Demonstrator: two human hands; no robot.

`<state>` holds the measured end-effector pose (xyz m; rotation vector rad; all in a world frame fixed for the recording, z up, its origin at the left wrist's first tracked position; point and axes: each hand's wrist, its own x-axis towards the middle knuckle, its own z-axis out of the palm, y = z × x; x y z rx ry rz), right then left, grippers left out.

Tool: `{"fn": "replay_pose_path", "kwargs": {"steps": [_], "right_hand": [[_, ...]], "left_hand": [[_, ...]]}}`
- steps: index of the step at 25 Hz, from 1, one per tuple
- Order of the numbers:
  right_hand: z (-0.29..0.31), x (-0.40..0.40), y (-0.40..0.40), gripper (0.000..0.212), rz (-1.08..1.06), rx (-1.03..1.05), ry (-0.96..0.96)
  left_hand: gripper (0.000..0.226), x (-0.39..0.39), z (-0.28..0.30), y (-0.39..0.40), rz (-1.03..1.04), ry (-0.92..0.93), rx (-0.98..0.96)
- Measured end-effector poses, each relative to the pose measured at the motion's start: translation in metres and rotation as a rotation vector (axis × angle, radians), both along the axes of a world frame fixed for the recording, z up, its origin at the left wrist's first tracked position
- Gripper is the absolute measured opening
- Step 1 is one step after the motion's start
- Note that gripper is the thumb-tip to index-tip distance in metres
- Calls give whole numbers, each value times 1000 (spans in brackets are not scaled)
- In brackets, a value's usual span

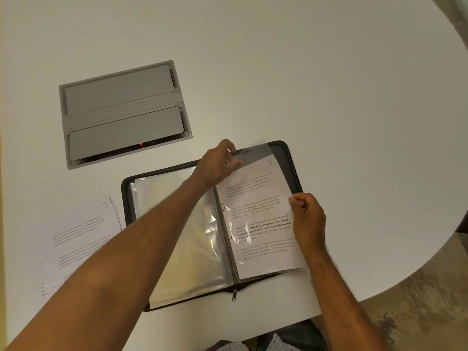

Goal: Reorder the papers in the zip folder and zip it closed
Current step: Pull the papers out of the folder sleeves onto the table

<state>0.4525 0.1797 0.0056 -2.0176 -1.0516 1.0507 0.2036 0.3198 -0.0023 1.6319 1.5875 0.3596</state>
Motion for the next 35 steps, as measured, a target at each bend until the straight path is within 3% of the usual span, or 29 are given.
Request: {"fn": "replay_pose_path", "kwargs": {"steps": [5,12,25,35], "right_hand": [[-4,4,-5,11,-22,25,59],[-8,8,-6,10,-11,25,116],[-9,9,-5,15,-37,1,189],[-15,10,-14,13,-24,-30,94]], "left_hand": [[10,-1,0,6,-81,-48,-171],[28,6,8,18,-146,-121,-357],[22,13,11,26,-217,-79,-417],[26,-4,27,57,-126,-59,-222]]}}
